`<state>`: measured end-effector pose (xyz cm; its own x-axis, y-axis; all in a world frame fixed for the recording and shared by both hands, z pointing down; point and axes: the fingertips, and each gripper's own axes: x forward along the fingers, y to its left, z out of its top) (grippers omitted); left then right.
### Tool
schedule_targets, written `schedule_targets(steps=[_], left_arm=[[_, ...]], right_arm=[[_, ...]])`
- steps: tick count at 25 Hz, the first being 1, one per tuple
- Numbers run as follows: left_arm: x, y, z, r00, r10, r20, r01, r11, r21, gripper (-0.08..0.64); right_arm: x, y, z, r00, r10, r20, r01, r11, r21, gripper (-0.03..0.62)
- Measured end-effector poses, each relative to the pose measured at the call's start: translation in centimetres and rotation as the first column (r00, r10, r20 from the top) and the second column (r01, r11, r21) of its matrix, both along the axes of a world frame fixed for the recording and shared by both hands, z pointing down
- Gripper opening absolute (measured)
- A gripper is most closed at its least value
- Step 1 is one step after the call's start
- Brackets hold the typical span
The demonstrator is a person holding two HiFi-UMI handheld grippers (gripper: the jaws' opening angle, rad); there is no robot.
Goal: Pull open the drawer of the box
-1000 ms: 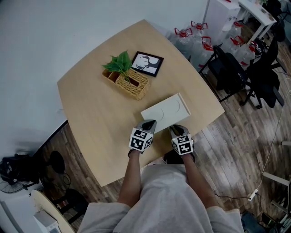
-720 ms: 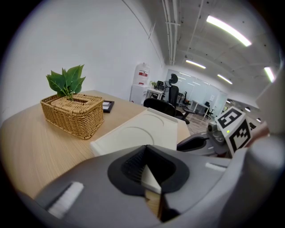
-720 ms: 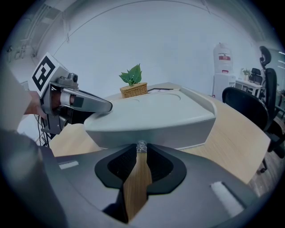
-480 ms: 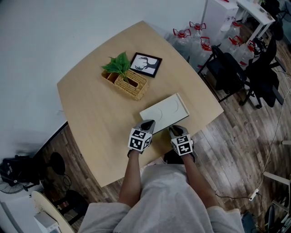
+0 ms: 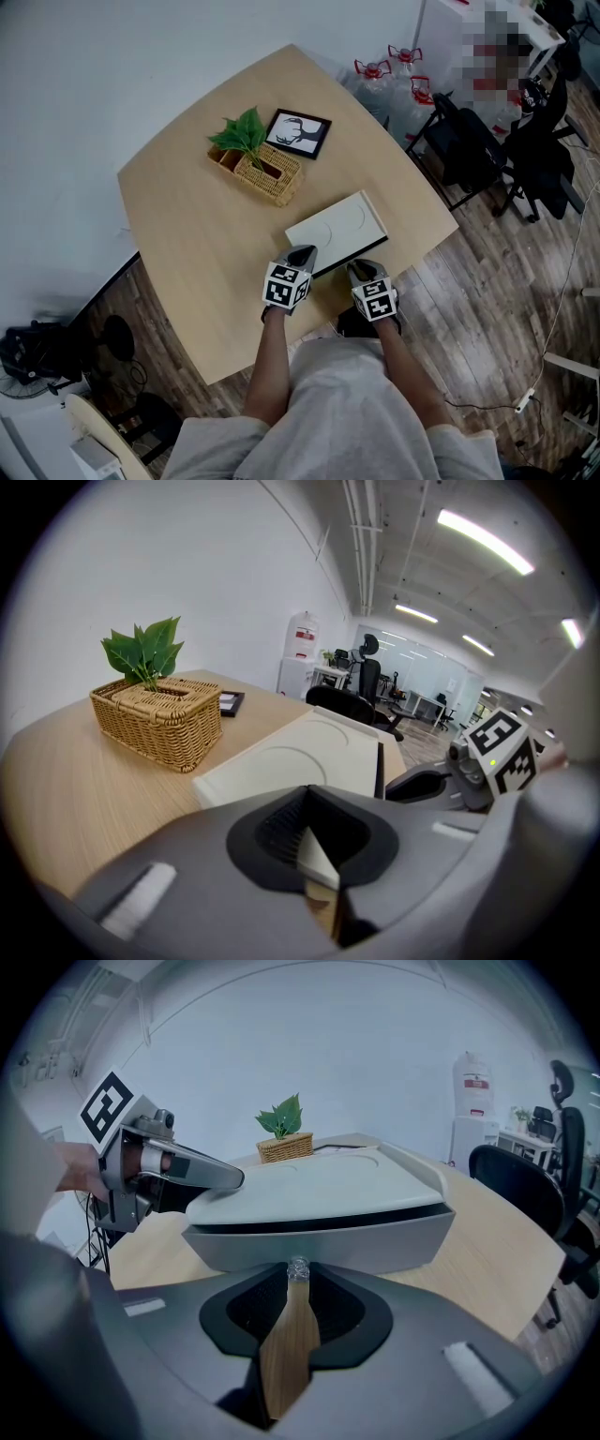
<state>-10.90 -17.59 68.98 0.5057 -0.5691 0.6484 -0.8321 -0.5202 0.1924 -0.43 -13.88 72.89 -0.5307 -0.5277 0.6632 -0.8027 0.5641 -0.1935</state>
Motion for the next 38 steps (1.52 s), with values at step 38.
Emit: schedule_targets(steps=[38], left_arm=[[0.1,0.0,-0.2,1.000,0.014,-0.021,-0.014,1.000,0.001,0.052]], right_arm=[[1.5,2.6,-0.1,1.000,0.004,-0.025,-0.004,1.000,0.002,0.074]])
